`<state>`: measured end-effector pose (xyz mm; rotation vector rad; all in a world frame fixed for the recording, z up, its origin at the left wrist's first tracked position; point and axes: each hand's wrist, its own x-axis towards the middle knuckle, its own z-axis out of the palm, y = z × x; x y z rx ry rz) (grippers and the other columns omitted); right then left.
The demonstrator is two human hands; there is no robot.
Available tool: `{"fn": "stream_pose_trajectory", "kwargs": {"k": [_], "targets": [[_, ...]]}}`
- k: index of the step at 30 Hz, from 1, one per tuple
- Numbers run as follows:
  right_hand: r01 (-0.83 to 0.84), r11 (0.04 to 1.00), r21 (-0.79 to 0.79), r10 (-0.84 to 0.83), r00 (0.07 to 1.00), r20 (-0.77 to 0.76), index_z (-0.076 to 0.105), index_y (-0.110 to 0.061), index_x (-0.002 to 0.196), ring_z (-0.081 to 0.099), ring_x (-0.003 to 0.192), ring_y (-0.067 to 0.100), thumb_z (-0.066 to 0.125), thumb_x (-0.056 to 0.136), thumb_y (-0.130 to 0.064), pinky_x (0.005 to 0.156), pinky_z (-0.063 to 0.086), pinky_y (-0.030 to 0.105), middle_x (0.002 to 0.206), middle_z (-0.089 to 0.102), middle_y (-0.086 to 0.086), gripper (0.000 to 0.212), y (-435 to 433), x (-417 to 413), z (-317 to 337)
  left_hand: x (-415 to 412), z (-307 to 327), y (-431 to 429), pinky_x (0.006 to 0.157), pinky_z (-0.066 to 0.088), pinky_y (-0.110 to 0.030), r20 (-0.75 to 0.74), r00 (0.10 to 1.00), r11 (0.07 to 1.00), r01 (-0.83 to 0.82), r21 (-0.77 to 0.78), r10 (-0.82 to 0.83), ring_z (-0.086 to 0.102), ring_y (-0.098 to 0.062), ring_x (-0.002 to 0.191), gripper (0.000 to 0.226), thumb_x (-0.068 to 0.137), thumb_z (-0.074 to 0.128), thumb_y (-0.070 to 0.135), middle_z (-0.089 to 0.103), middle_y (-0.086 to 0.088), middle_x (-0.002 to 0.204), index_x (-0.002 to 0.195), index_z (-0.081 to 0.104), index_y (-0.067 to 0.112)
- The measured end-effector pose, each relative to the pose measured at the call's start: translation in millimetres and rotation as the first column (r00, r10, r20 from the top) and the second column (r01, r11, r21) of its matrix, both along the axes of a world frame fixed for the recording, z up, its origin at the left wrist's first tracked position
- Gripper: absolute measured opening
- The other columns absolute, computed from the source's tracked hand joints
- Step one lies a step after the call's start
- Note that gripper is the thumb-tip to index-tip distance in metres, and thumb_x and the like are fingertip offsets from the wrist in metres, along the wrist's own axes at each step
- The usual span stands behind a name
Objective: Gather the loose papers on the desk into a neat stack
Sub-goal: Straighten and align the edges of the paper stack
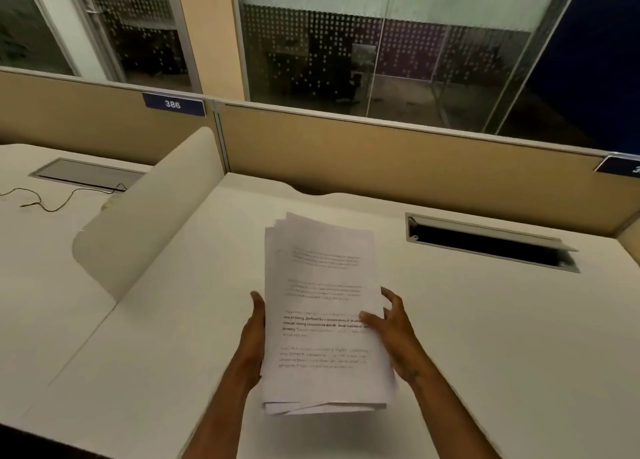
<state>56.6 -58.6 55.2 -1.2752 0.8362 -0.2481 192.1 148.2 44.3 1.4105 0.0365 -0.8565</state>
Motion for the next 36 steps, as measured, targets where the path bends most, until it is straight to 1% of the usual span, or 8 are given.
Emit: {"fn": "stream_pose_trajectory", "kwargs": {"k": [3, 8, 13, 20, 25, 29, 32, 36], "targets": [[0.029, 0.999, -0.042, -0.029, 1.000, -0.004, 0.052, -0.021, 0.131, 0.071, 0.105, 0.026, 0.072, 0.087, -0.009, 0.095, 0.056, 0.049, 0.120, 0.070, 0.004, 0.050, -20, -22, -11, -24, -9, -24, 0.084, 0.058, -0.049, -0.071, 0.997, 0.998, 0.018, -0.066, -0.022, 0.074, -0.038, 0.095, 0.084, 0.080, 0.037, 0.083, 0.078, -0.018, 0.102, 0.115, 0.074, 0.016], [-0.089, 0.992, -0.085, 0.085, 0.995, -0.052, 0.065, -0.020, 0.112, 0.073, 0.100, 0.024, 0.071, 0.086, -0.005, 0.092, 0.059, 0.046, 0.117, 0.073, 0.008, 0.031, -69, -57, -10, -59, -14, -61, 0.093, 0.057, -0.056, 0.163, 0.982, 0.995, 0.103, -0.018, -0.099, 0.074, -0.033, 0.103, 0.059, 0.076, 0.078, 0.051, 0.076, -0.013, 0.117, 0.122, 0.068, 0.016], [-0.140, 0.969, -0.205, 0.147, 0.989, 0.020, 0.064, -0.020, 0.118, 0.071, 0.104, 0.018, 0.070, 0.088, -0.006, 0.086, 0.060, 0.029, 0.118, 0.072, 0.004, 0.034, -119, -70, 15, -75, 5, -102, 0.093, 0.057, -0.052, 0.281, 0.956, 0.995, 0.099, -0.024, -0.088, 0.073, -0.032, 0.106, 0.029, 0.093, 0.067, 0.018, 0.077, -0.010, 0.115, 0.122, 0.070, 0.013], [-0.096, 0.936, -0.338, 0.142, 0.983, 0.114, 0.067, -0.025, 0.113, 0.070, 0.098, 0.015, 0.070, 0.090, -0.016, 0.077, 0.059, 0.028, 0.108, 0.074, -0.003, 0.025, -140, -92, 58, -92, 35, -129, 0.080, 0.060, -0.033, 0.387, 0.922, 0.995, 0.046, -0.089, -0.008, 0.074, -0.022, 0.099, 0.029, 0.087, 0.073, 0.021, 0.079, -0.005, 0.109, 0.115, 0.072, 0.011], [-0.092, 0.958, -0.272, 0.135, 0.980, 0.144, 0.068, -0.020, 0.117, 0.072, 0.099, 0.023, 0.080, 0.075, -0.038, 0.078, 0.062, 0.032, 0.106, 0.076, 0.002, 0.047, -135, -103, 52, -96, 46, -128, 0.077, 0.062, -0.032, 0.438, 0.898, 0.993, 0.089, -0.073, -0.049, 0.075, -0.024, 0.099, 0.057, 0.063, 0.086, 0.036, 0.079, -0.004, 0.108, 0.114, 0.072, 0.015], [0.051, 0.945, -0.324, 0.034, 0.968, 0.250, 0.067, -0.016, 0.106, 0.070, 0.076, 0.011, 0.061, 0.067, -0.064, 0.061, 0.057, 0.022, 0.089, 0.070, 0.001, 0.063, -129, -95, 72, -90, 75, -135, 0.071, 0.059, -0.026, 0.529, 0.848, 0.991, 0.068, -0.117, 0.004, 0.075, -0.013, 0.090, 0.058, 0.063, 0.080, 0.047, 0.079, -0.001, 0.100, 0.112, 0.072, 0.016], [0.152, 0.913, -0.379, -0.046, 0.961, 0.274, 0.063, -0.013, 0.082, 0.060, 0.059, 0.007, 0.049, 0.081, -0.063, 0.053, 0.048, 0.018, 0.069, 0.061, 0.000, 0.052, -127, -83, 78, -89, 93, -147, 0.059, 0.051, -0.014, 0.573, 0.814, 0.986, -0.004, -0.164, 0.099, 0.067, 0.000, 0.071, 0.058, 0.071, 0.065, 0.058, 0.072, 0.003, 0.082, 0.101, 0.071, 0.008], [0.219, 0.892, -0.396, -0.118, 0.957, 0.264, 0.060, -0.022, 0.073, 0.059, 0.063, 0.012, 0.050, 0.084, -0.054, 0.055, 0.046, 0.023, 0.067, 0.060, -0.002, 0.036, -122, -72, 73, -90, 93, -162, 0.054, 0.049, -0.015, 0.557, 0.814, 0.986, -0.131, -0.105, 0.167, 0.065, -0.004, 0.067, 0.048, 0.078, 0.064, 0.052, 0.069, 0.004, 0.080, 0.096, 0.068, 0.009]]}}
